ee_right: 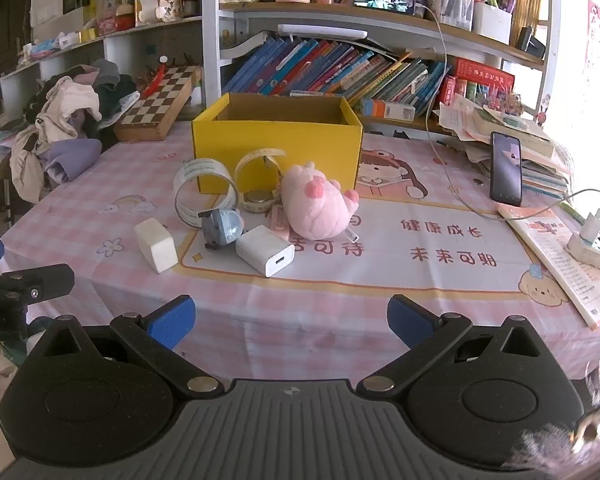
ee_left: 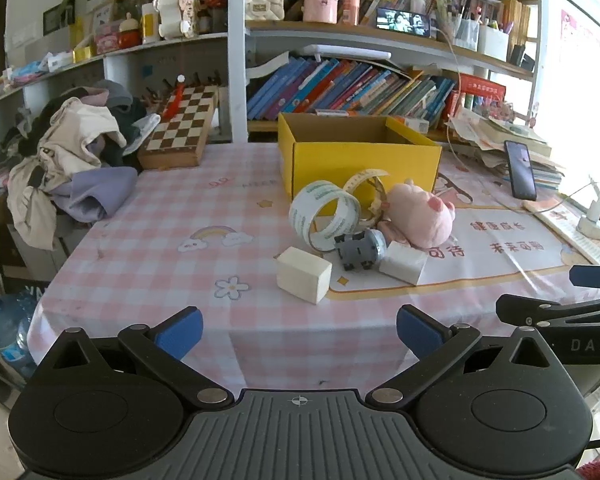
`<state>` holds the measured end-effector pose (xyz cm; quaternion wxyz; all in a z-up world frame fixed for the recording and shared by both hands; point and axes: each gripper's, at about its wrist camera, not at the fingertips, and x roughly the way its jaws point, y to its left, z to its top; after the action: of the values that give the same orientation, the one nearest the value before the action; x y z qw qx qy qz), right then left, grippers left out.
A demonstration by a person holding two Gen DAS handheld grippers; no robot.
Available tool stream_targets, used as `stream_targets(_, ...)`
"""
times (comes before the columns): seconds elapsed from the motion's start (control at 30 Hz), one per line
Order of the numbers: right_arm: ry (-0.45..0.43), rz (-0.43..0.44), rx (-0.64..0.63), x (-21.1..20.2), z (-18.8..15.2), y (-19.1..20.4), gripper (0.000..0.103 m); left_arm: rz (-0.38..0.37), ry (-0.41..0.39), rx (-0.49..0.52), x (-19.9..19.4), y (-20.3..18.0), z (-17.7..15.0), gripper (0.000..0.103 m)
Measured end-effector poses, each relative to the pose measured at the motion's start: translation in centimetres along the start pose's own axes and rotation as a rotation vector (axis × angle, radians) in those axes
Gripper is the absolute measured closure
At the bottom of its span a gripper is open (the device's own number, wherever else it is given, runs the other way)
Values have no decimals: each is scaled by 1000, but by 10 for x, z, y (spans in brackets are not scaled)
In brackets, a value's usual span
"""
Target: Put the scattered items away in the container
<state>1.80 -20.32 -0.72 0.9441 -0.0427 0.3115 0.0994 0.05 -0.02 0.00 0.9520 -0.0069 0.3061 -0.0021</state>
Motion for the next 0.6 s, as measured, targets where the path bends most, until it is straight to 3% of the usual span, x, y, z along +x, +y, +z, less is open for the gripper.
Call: stream_targets(0.6, 18, 2, 11, 9, 1, -5, 0, 0, 21, 14, 9, 0, 3, 0)
